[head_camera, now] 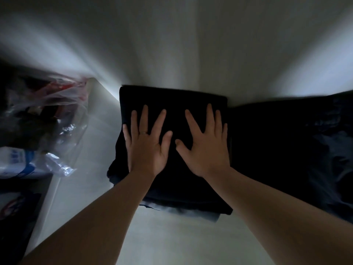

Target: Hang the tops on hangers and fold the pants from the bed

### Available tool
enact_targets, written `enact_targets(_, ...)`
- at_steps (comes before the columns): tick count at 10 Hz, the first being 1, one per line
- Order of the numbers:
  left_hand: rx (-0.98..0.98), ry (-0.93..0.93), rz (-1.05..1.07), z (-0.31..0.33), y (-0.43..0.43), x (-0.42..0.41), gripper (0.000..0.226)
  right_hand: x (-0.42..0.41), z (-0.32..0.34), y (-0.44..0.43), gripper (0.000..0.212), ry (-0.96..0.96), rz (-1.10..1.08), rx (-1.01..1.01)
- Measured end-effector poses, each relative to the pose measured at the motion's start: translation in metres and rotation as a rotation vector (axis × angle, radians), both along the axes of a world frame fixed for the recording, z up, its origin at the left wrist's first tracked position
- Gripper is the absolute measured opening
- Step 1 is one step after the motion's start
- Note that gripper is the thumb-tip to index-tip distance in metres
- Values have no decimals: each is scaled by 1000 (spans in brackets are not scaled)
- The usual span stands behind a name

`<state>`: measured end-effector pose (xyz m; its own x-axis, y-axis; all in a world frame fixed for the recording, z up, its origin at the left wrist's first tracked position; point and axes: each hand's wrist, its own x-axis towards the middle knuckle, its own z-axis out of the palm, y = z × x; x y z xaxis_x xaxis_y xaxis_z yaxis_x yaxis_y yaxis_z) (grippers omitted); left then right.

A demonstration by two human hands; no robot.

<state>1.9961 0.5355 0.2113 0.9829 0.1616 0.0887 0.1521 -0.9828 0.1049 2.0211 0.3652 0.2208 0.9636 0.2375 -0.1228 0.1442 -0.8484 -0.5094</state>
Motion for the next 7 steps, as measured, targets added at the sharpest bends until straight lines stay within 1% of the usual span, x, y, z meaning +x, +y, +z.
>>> enact_targets(1, 26, 15, 23, 3, 1, 3, 57, 5, -1, 2, 81, -7, 7, 7)
enact_targets(2, 55, 69, 51, 9, -5, 2, 59, 8, 1, -2, 81, 33, 45, -26)
enact_targets(3, 22, 108, 115, 17, -23, -9, 59, 4, 5, -16, 82, 88, 108, -77)
enact_targets(4, -56, 135, 150, 18, -45, -41, 59, -25, 7, -41, 78, 133, 127, -99)
enact_targets(5, -86, 205, 123, 18, -62, -89, 58, -72, 6, -69, 76, 208, 89, -137)
enact_targets(6, -150, 247, 95, 19, -71, -142, 58, -124, 9, -100, 76, 293, 106, -184)
enact_targets(7, -216, 406, 91, 22, -80, -194, 61, -173, 17, -127, 72, 354, 176, -249)
